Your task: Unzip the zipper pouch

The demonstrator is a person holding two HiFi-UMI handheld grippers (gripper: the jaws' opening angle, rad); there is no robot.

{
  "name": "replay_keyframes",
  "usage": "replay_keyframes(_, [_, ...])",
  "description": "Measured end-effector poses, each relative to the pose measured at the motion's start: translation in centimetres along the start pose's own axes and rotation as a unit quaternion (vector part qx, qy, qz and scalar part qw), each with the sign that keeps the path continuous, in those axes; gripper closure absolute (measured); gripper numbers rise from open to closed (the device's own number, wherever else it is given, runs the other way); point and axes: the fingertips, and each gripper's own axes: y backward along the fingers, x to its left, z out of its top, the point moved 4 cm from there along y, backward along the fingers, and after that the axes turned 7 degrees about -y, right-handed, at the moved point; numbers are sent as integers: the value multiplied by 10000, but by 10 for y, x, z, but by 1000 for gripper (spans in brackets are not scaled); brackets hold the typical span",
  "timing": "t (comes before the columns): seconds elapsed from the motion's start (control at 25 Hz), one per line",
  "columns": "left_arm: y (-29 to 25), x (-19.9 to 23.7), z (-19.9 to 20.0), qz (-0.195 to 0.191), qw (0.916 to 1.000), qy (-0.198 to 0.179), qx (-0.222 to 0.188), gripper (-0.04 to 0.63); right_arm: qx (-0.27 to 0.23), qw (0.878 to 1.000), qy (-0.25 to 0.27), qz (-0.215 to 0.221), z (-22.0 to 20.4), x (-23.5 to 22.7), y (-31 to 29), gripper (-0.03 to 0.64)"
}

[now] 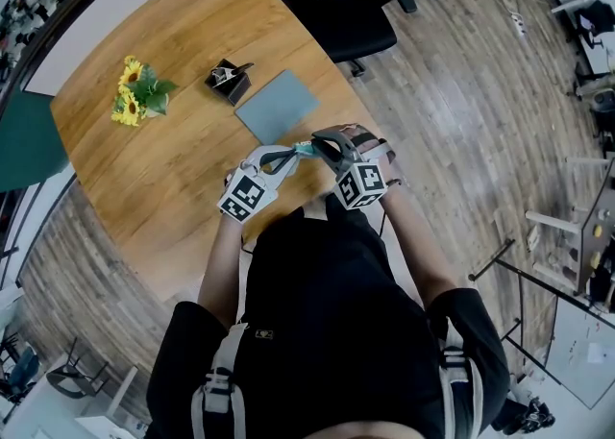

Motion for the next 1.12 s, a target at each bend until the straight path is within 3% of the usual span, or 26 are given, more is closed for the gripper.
replay_keyframes(0.44, [-2, -2, -1, -35, 9999, -44, 114, 586, 140, 9970, 676, 349, -2, 16, 4, 548])
replay_keyframes(1.12, [-7, -15, -6, -302, 9984, -327, 347, 586, -14, 9962, 785, 379, 4, 21, 3, 594])
